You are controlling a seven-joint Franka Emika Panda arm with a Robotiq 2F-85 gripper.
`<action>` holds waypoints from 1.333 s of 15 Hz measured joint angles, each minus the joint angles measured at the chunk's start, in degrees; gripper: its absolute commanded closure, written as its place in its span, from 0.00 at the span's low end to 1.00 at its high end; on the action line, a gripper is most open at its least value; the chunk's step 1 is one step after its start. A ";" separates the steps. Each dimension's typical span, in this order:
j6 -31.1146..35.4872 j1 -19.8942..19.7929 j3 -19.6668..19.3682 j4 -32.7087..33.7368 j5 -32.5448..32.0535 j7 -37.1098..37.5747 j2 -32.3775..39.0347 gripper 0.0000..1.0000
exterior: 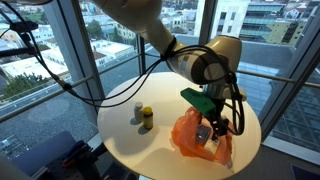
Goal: Remove the blue box from the plastic bag
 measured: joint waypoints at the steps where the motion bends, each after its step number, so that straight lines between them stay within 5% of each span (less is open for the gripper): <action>1: 1.29 -0.08 0.30 0.00 0.14 -0.51 0.68 0.00; 20: 10.45 -0.74 4.61 0.16 1.16 -7.41 5.96 0.00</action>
